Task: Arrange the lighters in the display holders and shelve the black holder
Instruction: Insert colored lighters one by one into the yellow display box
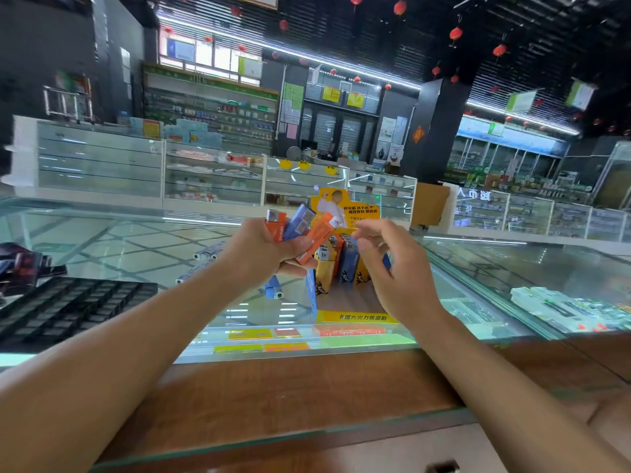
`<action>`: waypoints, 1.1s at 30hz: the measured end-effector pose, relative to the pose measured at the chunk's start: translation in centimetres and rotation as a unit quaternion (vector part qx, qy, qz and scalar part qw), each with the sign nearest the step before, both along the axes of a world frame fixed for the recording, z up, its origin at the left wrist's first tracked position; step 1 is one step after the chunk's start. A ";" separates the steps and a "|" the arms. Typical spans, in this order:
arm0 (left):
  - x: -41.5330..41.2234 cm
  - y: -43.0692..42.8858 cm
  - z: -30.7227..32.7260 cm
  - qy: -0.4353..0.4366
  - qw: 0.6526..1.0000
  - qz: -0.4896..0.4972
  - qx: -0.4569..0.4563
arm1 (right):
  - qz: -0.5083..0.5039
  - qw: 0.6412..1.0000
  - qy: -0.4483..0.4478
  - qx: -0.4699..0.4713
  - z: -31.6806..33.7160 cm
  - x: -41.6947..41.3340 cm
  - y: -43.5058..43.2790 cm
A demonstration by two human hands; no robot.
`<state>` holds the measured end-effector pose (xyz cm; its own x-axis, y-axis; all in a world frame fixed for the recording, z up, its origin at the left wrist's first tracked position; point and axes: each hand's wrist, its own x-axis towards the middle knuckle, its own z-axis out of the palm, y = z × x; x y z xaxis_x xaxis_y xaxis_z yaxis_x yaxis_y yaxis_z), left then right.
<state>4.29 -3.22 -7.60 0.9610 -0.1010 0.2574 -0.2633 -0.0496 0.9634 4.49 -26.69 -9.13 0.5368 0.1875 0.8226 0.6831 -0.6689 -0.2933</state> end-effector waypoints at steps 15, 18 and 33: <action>-0.8 -0.7 0.2 -0.040 0.996 -0.053 0.058 | 0.110 0.986 0.079 0.101 0.5 -0.6 0.9; -0.7 -0.6 0.1 -0.039 0.997 -0.046 0.050 | 0.105 0.986 0.082 0.104 0.6 -0.6 0.7; 0.6 0.2 -0.2 -0.001 0.989 0.106 0.102 | -0.017 0.994 -0.064 0.084 0.5 0.2 -0.2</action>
<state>4.93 -3.00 -7.79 0.9657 0.0521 0.2544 -0.2283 -0.2963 0.9274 4.72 -26.87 -8.67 0.4296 0.0254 0.9027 0.7001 -0.6407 -0.3152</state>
